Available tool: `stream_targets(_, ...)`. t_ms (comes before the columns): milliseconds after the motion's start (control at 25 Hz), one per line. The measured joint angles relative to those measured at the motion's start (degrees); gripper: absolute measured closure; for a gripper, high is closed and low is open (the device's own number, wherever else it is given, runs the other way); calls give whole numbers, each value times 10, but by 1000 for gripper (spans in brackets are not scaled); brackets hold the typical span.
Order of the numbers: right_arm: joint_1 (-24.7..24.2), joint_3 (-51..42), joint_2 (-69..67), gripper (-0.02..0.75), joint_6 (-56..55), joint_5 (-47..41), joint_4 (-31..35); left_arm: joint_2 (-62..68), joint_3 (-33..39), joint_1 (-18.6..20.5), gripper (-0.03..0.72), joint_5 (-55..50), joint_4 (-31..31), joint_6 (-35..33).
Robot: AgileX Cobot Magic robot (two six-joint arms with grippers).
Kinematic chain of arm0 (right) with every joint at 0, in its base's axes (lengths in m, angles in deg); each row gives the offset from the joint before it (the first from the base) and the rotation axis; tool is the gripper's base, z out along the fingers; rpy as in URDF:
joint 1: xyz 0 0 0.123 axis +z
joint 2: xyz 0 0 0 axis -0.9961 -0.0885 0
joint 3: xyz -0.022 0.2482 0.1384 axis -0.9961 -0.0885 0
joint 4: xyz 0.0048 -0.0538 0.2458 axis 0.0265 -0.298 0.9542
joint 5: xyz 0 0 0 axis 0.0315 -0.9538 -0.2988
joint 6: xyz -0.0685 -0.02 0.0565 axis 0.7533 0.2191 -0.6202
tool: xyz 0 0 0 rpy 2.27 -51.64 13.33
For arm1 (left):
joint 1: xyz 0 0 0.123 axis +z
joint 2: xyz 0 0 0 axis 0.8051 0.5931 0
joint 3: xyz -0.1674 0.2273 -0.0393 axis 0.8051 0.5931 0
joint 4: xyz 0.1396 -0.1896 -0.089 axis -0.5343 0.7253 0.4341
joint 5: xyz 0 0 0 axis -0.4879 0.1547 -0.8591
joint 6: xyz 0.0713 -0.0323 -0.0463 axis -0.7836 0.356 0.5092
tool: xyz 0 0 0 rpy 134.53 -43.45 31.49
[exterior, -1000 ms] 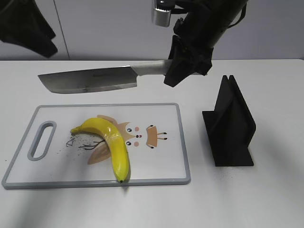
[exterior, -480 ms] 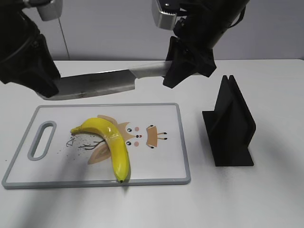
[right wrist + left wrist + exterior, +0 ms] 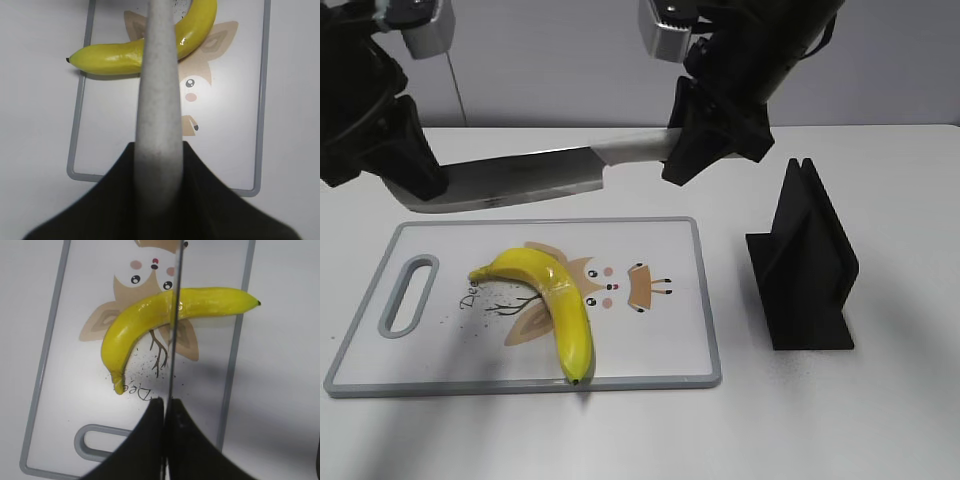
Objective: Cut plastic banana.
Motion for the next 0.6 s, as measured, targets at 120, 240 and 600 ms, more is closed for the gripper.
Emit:
stream_targets(120,0,0,0,548,-13,0,-7,11,0,0,696,5,3,-1)
stream_targets(240,0,0,-4,548,-37,2,-28,21,0,-10,696,13,-2,1)
stream_targets(600,4,-1,-44,546,-76,4,-93,54,0,-71,696,75,-73,65)
